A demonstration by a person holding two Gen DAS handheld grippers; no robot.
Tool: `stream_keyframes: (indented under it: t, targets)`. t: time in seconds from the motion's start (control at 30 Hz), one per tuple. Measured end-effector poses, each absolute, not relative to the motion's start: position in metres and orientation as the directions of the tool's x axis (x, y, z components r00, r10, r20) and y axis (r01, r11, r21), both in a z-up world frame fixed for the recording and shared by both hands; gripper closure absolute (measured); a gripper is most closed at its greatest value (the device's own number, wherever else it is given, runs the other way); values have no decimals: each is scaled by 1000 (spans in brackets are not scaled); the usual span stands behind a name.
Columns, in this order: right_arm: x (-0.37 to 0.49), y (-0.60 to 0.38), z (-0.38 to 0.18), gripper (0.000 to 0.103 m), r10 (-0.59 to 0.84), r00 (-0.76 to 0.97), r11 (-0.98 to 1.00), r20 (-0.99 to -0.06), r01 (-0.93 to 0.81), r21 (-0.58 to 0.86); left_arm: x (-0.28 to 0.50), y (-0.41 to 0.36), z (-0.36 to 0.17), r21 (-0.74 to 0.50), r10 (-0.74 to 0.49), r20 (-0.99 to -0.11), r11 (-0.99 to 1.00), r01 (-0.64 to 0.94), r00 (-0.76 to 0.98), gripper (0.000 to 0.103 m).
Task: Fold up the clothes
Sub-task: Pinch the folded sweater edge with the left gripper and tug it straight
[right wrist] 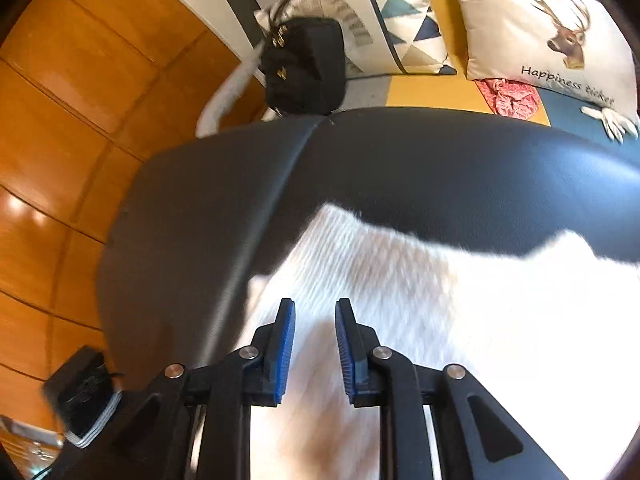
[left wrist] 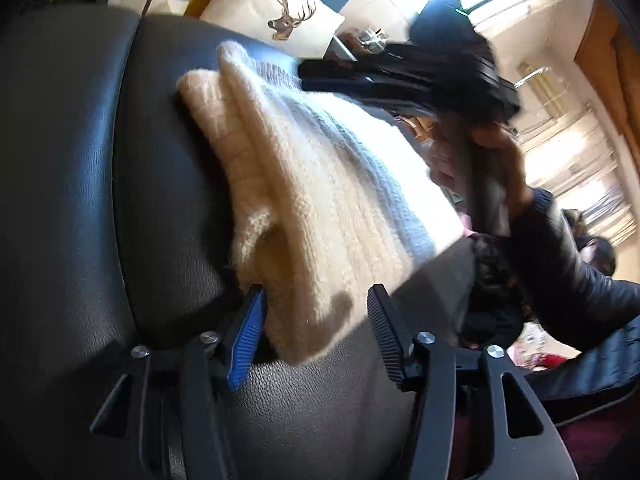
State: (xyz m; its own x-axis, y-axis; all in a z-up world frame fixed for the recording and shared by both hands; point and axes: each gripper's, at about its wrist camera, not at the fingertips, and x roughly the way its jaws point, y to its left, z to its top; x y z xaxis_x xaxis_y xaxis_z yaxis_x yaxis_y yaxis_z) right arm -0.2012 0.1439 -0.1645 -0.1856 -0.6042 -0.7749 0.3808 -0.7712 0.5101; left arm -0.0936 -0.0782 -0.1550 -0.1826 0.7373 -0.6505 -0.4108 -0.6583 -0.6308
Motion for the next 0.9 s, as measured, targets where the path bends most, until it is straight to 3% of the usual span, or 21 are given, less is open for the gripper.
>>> stream_keyframes:
  t: [0.03, 0.17, 0.23, 0.33, 0.37, 0.43, 0.57, 0.63, 0.73, 0.9]
  targets:
    - [-193, 152, -163, 82, -619, -177, -761, -766, 379, 527, -91, -79, -154, -605, 714, -674, -681, -413, -190, 97]
    - [-171, 175, -186, 83, -588, -131, -782, -798, 344, 519, -81, -79, -153, -562, 674, -707, -719, -409, -215, 98]
    - [-172, 185, -200, 87, -628, -135, -759, -766, 320, 566, -77, -84, -154, -573, 669, -705, -733, -367, -235, 98]
    - [-166, 213, -191, 80, -727, -163, -684, -667, 250, 685, -74, -86, -157, -606, 662, -706, -749, -268, -252, 88]
    - [-161, 225, -186, 79, -756, -177, -654, -631, 245, 715, -72, -87, -157, -606, 652, -712, -758, -241, -260, 73]
    - [-142, 263, -172, 78, -795, -216, -606, -567, 267, 749, -75, -87, -153, -548, 582, -747, -813, -197, -321, 53]
    - [-82, 376, -149, 75, -816, -328, -565, -476, 276, 777, -61, -107, -132, -561, 552, -720, -820, -114, -421, 51]
    - [-45, 441, -153, 74, -784, -391, -592, -482, 241, 769, -55, -111, -119, -592, 551, -686, -802, -77, -474, 51]
    - [0, 522, -177, 70, -735, -439, -621, -518, 129, 773, -53, -77, -99, -626, 600, -626, -768, -138, -498, 47]
    - [25, 581, -234, 70, -735, -435, -579, -520, 3, 815, -88, 13, -91, -582, 634, -666, -771, -257, -394, 44]
